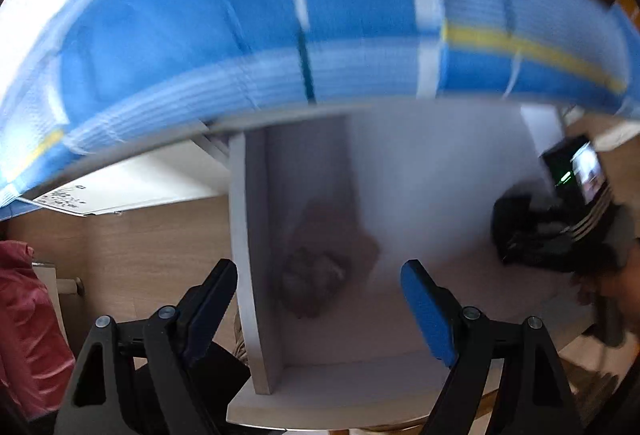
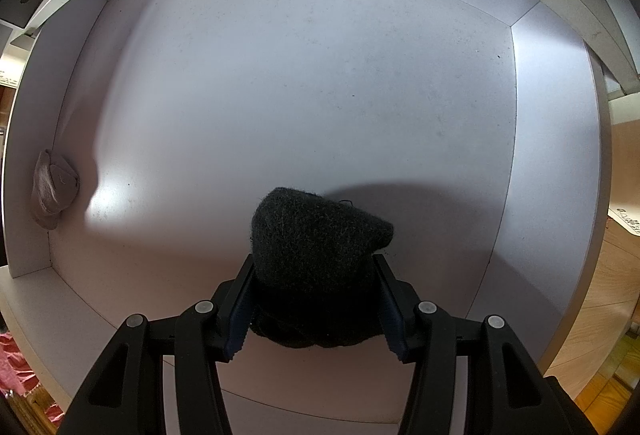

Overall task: Organize soft objects
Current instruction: 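Return the left tool to the shelf toward the grey knit sock, then grasp the grey knit sock with the left tool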

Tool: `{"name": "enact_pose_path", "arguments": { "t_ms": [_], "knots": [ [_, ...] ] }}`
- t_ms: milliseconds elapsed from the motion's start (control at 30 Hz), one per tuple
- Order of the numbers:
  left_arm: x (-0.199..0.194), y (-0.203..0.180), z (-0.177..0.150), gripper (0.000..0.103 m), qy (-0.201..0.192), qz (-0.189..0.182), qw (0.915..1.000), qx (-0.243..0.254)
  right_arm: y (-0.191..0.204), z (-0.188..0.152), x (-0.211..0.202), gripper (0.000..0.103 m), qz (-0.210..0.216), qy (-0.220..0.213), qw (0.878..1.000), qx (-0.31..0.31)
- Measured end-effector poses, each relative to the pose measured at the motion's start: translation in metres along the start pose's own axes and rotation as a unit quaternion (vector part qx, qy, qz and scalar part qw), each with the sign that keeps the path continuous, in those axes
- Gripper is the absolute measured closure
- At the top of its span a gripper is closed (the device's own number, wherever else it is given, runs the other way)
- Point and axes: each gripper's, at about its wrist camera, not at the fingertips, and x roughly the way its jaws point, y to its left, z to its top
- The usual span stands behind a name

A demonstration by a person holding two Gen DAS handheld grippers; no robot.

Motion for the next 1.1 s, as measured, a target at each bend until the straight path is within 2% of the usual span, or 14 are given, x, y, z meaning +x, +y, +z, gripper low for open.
{"name": "enact_pose_path", "arguments": {
  "t_ms": [167,267,467,767,867,1100],
  "knots": [
    [0.049,-0.014,-0.001,0.019,0.055,0.027,0.9972,0.042,-0.001,-0.001,0.0,0.048,0.002,0.002,1.0,0.002],
    [0.075,-0.024,-0.005,0.019,0.087,0.045,0.9927,0.072,-0.003,-0.001,0.001,0.048,0.004,0.005,1.0,0.004],
    [0.113,-0.036,-0.014,0.018,0.126,0.062,0.9838,0.111,-0.003,0.003,0.003,0.047,0.004,0.014,1.0,0.002],
    [0.145,-0.047,-0.021,0.018,0.159,0.049,0.9795,0.113,-0.003,0.009,0.004,0.048,0.001,0.023,1.0,0.007],
    [0.153,-0.043,-0.022,0.018,0.168,0.047,0.9798,0.098,-0.003,0.012,0.002,0.052,0.001,0.021,1.0,0.011],
    [0.16,-0.047,-0.023,0.019,0.165,0.035,0.9823,0.081,-0.01,0.016,0.001,0.053,0.008,0.03,0.999,0.036]
  ]
}}
